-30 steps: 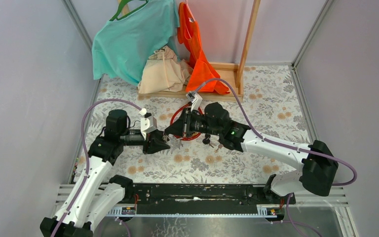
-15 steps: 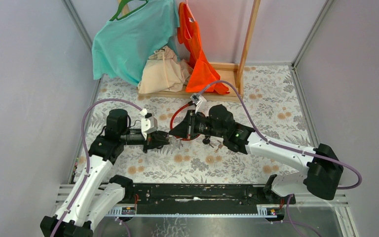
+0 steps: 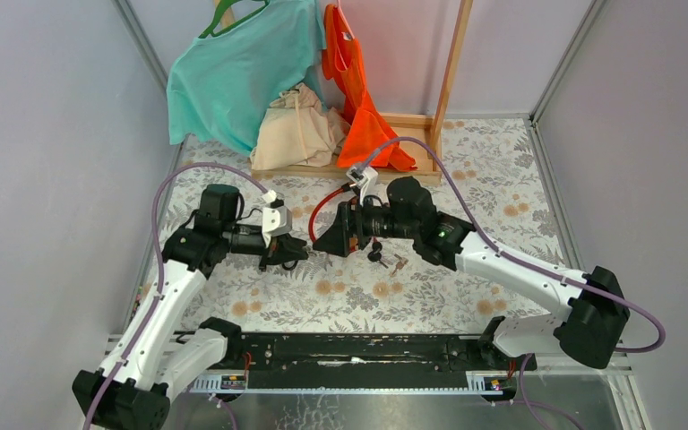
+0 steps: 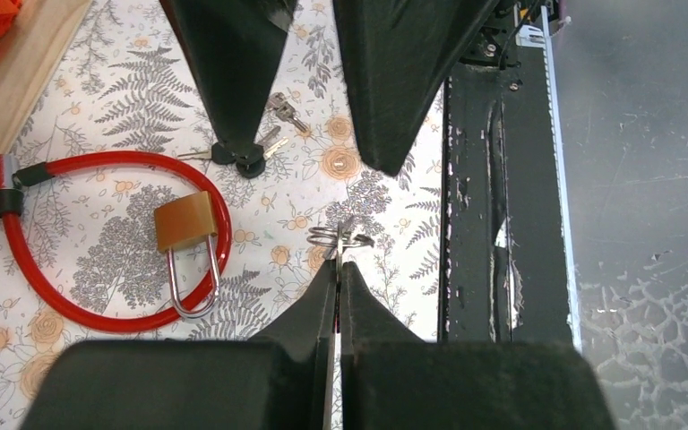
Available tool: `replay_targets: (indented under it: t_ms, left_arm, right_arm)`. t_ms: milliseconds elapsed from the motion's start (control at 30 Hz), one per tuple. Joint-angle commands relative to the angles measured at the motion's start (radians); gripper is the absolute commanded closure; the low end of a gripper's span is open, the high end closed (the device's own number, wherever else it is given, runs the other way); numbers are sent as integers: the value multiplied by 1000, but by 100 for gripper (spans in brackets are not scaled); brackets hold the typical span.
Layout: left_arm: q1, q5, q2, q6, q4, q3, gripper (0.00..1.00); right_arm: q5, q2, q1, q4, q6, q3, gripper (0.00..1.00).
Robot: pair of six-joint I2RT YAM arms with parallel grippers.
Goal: Unlock with the key
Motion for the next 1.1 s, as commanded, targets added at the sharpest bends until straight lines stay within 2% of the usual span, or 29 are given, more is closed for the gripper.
replay_targets:
  t_ms: [0, 133, 400, 533, 667, 967, 1033, 1067]
  left_arm:
    - [-19, 11, 48, 135, -158, 80, 100]
    - [-28, 5, 71, 148, -205, 121, 100]
    - [-28, 146, 109, -51, -210, 147, 100]
    - [-28, 179, 127, -126, -210, 161, 100]
    - [-29, 189, 141, -154, -210, 166, 100]
    - [-35, 191, 143, -137, -240, 170, 100]
    - [-37, 194, 145, -120, -259, 178, 100]
    - [-38, 194, 147, -115, -265, 181, 100]
  right_arm:
    - [-106, -2, -9, -54, -133, 123, 22]
    - [-181, 13, -10, -1, -117, 119, 32]
    - [-198, 37, -4, 16, -192, 128, 48]
    - [-208, 42, 17, -5, -239, 151, 52]
    - [-207, 56, 31, -40, -264, 176, 60]
    - [-224, 88, 52, -67, -288, 197, 68]
    - [-230, 96, 53, -67, -289, 205, 76]
    - [-234, 100, 54, -69, -289, 208, 83]
